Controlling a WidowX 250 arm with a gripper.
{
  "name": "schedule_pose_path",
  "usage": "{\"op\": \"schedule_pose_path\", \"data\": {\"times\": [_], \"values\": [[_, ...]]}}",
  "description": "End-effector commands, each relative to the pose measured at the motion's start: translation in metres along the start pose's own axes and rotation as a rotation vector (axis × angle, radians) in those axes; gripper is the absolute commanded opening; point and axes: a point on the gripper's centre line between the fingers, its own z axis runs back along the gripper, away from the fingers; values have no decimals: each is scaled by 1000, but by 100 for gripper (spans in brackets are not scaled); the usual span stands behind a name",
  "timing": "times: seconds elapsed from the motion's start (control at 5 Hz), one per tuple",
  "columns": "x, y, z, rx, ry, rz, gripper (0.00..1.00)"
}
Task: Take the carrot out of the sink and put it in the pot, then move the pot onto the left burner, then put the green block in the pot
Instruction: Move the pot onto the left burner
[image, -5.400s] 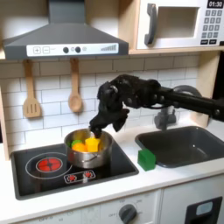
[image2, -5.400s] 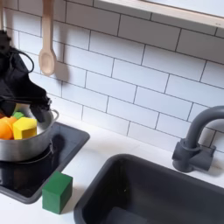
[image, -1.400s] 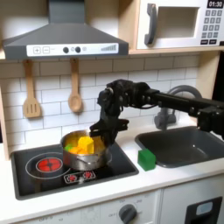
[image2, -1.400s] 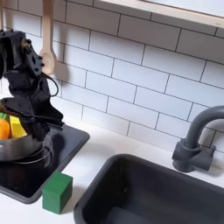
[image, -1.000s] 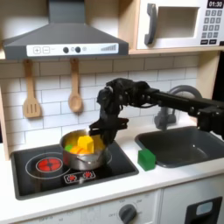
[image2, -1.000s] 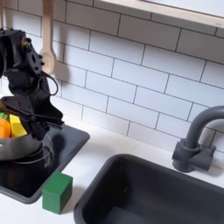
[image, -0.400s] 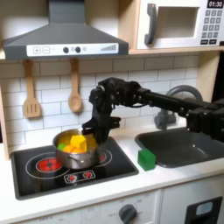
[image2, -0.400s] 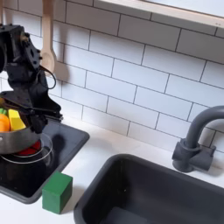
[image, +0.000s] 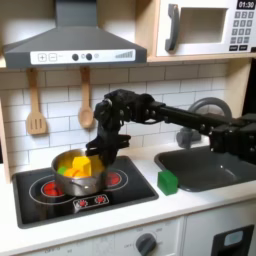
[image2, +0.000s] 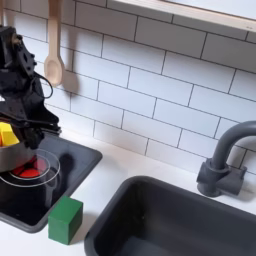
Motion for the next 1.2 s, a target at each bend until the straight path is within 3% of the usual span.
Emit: {"op": "schedule_pose_path", "data": {"times": [0.0, 1.0], "values": [[4, 20, 0, 18, -5, 32, 0], [18, 46, -5, 43, -24, 97, 0]]}}
